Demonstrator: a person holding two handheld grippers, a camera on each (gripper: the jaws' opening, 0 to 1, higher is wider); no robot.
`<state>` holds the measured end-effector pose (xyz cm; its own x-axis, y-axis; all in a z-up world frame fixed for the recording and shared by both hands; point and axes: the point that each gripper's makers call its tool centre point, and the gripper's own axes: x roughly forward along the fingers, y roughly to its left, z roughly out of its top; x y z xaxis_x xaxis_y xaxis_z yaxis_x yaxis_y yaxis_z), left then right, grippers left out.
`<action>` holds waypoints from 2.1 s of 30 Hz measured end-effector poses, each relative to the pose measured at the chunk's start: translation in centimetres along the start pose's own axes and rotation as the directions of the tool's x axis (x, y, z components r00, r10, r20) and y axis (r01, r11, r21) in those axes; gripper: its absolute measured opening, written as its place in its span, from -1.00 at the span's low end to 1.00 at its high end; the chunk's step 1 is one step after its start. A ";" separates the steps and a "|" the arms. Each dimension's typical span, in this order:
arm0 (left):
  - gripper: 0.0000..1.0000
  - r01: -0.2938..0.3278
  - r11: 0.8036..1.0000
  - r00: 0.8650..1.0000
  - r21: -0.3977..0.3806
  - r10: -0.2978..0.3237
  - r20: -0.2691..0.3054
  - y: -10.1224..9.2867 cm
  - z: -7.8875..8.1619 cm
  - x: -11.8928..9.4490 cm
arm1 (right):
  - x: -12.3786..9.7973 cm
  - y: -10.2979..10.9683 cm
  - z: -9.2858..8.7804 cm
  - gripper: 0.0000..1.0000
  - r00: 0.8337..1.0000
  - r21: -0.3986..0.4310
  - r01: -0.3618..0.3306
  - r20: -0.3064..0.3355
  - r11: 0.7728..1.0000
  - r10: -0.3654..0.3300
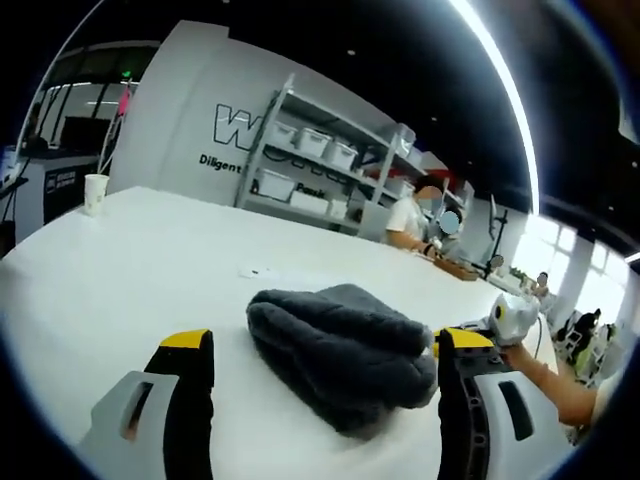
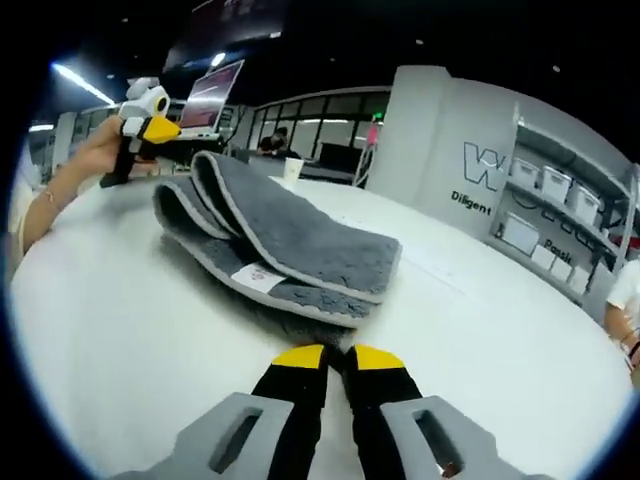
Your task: Open the folded towel by lifting each exposed corner and separating the folded layers until the towel lies flat within the target outline without major curled edges
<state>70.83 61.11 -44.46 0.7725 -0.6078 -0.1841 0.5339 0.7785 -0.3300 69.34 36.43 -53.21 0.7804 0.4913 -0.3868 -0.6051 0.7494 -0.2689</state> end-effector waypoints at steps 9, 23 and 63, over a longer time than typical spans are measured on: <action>0.83 0.005 1.000 1.000 -0.017 -0.005 -0.006 0.1 -0.2 0.0 | -1.3 -0.8 -0.2 -0.38 1.000 0.121 -0.005 -0.028 0.993 0.008; 0.82 0.010 0.999 1.000 -0.033 -0.010 -0.002 0.3 -0.1 -0.1 | -0.5 2.2 1.3 -1.00 0.985 0.237 -0.171 0.043 0.956 0.165; 0.78 0.006 0.999 1.000 -0.049 -0.007 -0.023 0.7 -0.6 0.1 | 0.2 -3.1 0.2 -1.00 0.994 0.411 0.021 0.093 0.912 -0.064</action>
<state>71.09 61.48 -45.25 0.7608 -0.6164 -0.2029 0.5208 0.7665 -0.3757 71.38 34.25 -52.30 0.8290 0.4813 -0.2847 -0.4708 0.8755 0.1091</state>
